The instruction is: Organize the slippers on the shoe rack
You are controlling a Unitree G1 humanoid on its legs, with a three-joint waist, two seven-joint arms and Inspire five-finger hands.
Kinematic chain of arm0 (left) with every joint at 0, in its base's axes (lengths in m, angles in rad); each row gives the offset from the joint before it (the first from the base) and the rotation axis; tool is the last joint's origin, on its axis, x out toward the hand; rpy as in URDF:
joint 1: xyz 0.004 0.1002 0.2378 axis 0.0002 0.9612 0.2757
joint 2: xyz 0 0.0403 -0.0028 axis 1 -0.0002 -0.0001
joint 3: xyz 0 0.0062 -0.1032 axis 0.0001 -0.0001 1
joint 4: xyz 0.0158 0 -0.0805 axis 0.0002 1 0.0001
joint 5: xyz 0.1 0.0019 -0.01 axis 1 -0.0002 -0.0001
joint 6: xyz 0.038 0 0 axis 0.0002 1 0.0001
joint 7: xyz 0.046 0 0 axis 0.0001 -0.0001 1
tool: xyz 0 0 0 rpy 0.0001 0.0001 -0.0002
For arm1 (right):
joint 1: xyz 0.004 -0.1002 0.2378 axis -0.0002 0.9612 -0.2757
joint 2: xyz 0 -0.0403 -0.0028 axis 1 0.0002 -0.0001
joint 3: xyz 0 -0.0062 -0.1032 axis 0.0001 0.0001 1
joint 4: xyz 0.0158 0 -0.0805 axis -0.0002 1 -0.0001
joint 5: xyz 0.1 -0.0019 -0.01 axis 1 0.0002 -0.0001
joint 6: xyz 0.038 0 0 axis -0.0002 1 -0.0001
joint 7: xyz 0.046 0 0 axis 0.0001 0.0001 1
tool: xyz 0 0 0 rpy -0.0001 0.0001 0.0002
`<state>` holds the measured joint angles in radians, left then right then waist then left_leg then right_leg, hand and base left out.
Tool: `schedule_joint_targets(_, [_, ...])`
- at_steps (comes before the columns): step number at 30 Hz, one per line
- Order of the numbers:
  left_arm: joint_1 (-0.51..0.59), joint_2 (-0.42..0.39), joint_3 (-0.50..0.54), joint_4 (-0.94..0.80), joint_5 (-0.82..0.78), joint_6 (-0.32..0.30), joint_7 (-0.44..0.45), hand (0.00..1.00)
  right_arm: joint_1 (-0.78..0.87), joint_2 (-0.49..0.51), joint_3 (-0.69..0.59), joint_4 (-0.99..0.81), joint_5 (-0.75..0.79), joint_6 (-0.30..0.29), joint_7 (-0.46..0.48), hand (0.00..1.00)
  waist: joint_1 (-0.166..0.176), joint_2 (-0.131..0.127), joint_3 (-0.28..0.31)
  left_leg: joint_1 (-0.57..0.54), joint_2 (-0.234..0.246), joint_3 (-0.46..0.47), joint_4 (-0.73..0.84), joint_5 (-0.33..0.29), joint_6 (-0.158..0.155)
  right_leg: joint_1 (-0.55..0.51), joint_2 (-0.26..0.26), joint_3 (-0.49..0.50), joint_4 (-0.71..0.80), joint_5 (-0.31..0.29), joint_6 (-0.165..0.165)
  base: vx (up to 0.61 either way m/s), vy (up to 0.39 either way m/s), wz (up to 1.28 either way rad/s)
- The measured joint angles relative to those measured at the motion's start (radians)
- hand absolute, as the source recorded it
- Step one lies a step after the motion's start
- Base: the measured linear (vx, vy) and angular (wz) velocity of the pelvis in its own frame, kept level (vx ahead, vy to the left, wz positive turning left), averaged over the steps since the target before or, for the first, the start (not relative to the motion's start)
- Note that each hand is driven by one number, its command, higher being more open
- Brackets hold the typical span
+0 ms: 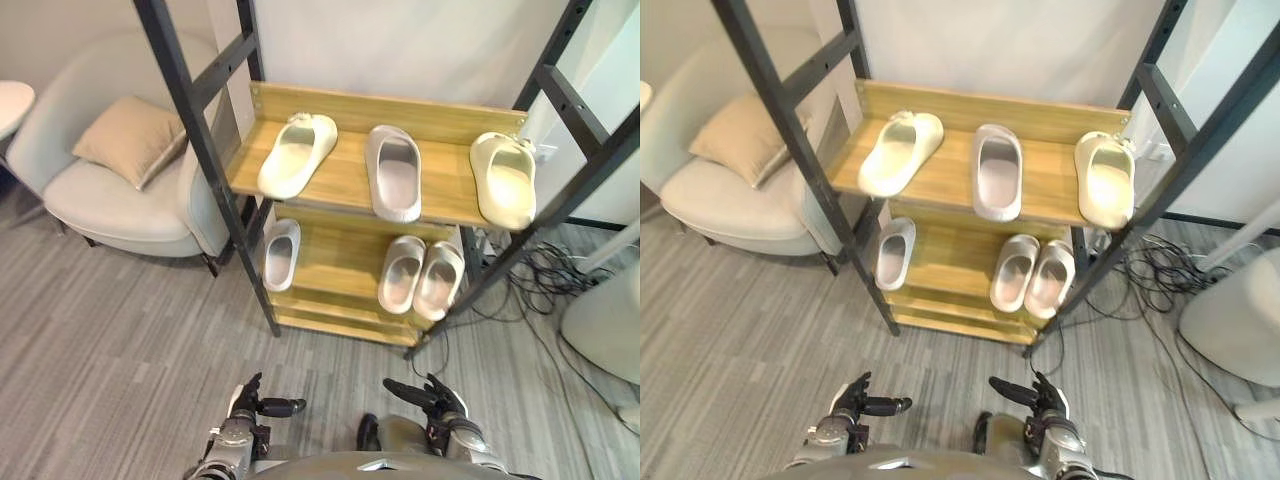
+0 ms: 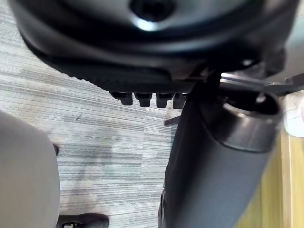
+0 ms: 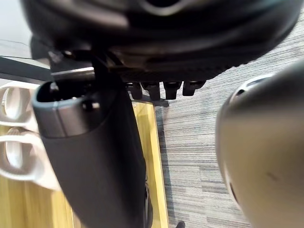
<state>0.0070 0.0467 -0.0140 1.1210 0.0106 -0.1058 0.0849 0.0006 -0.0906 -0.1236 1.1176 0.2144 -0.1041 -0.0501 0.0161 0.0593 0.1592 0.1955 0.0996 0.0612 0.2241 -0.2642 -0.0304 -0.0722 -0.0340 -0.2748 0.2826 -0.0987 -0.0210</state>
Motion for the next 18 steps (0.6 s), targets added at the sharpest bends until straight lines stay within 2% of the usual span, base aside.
schedule_joint_targets(2, [0.001,-0.007,0.002,0.0,0.001,-0.001,-0.006,1.0,0.024,0.0,-0.015,0.0,0.004,0.0,-0.002,1.0,-0.003,0.004,-0.002,-0.011,0.014,-0.009,0.055,0.014,-0.025,0.064,0.015,-0.026,-0.077,0.009,0.0,0.29,-0.203,0.39])
schedule_joint_targets(3, [0.002,-0.005,0.034,-0.013,0.002,-0.002,-0.007,1.0,0.038,0.009,-0.016,-0.005,0.019,0.001,-0.005,1.0,0.0,-0.011,0.005,-0.063,0.022,-0.01,0.185,0.023,-0.045,0.112,0.018,-0.036,-0.127,0.011,-0.001,0.19,-0.14,0.4])
schedule_joint_targets(4, [0.003,-0.004,0.045,-0.021,0.001,-0.002,-0.006,1.0,0.04,0.012,-0.013,-0.008,0.022,0.001,-0.005,1.0,0.0,-0.017,0.009,-0.091,0.03,-0.01,0.246,0.027,-0.053,0.125,0.018,-0.04,-0.142,0.012,-0.002,0.13,-0.082,0.3])
schedule_joint_targets(5, [0.007,-0.002,0.064,-0.038,0.001,-0.002,-0.004,1.0,0.045,0.016,-0.012,-0.016,0.022,0.001,-0.005,1.0,0.004,-0.028,0.017,-0.158,0.05,0.005,0.381,0.034,-0.078,0.147,0.023,-0.047,-0.168,0.014,-0.006,0.14,-0.038,0.14])
schedule_joint_targets(6, [0.009,-0.004,0.086,-0.049,-0.002,-0.002,-0.003,1.0,0.052,0.015,-0.013,-0.02,0.024,0.001,-0.007,1.0,0.008,-0.024,0.019,-0.223,0.088,0.05,0.502,-0.007,-0.075,0.178,0.035,-0.049,-0.19,0.014,-0.01,0.14,-0.009,0.08])
schedule_joint_targets(7, [0.012,-0.006,0.091,-0.055,-0.002,-0.002,-0.001,1.0,0.054,0.015,-0.013,-0.022,0.024,0.001,-0.008,1.0,0.01,-0.025,0.02,-0.239,0.097,0.067,0.512,-0.027,-0.07,0.192,0.035,-0.049,-0.197,0.015,-0.009,0.18,0.043,-0.06])
schedule_joint_targets(9, [0.014,-0.006,0.091,-0.064,-0.001,-0.004,-0.002,1.0,0.052,0.017,-0.013,-0.023,0.024,0.001,-0.007,1.0,0.012,-0.026,0.021,-0.263,0.098,0.079,0.454,-0.053,-0.063,0.211,0.029,-0.036,-0.202,0.015,-0.008,0.11,0.101,-0.3])
schedule_joint_targets(10, [0.012,-0.001,0.075,-0.064,-0.002,-0.003,-0.001,1.0,0.05,0.019,-0.013,-0.024,0.024,-0.001,-0.007,1.0,0.013,-0.029,0.023,-0.263,0.065,0.031,0.275,-0.045,-0.056,0.215,0.014,-0.008,-0.202,0.017,0.009,0.1,0.158,-0.46])
schedule_joint_targets(11, [0.012,-0.003,0.072,-0.064,-0.002,-0.003,0.001,1.0,0.051,0.018,-0.013,-0.025,0.024,-0.002,-0.007,1.0,0.012,-0.026,0.021,-0.261,0.056,0.008,0.21,-0.017,-0.056,0.214,0.014,0.002,-0.202,0.016,0.017,0.15,0.253,-0.53])
schedule_joint_targets(12, [0.008,0.0,0.065,-0.054,-0.002,-0.003,0.002,1.0,0.053,0.013,-0.012,-0.024,0.023,-0.001,-0.008,1.0,0.013,-0.014,0.016,-0.253,0.043,-0.016,0.147,0.053,-0.046,0.216,0.022,0.027,-0.211,0.015,0.041,0.12,0.219,-0.31])
schedule_joint_targets(14, [0.007,0.026,0.048,-0.041,-0.003,-0.003,0.005,1.0,0.059,0.035,-0.013,-0.026,0.025,0.0,-0.013,1.0,0.006,-0.056,0.0,-0.222,0.003,0.013,0.09,0.068,-0.026,0.216,-0.015,0.055,-0.238,0.023,0.058,0.14,0.213,-0.28])
schedule_joint_targets(18, [0.006,0.037,0.021,-0.031,-0.002,-0.002,0.005,1.0,0.066,0.044,-0.011,-0.026,0.023,0.0,-0.014,1.0,0.006,-0.072,-0.007,-0.168,-0.038,0.036,0.018,0.087,-0.004,0.233,-0.048,0.074,-0.252,0.025,0.061,0.07,0.111,-0.11])
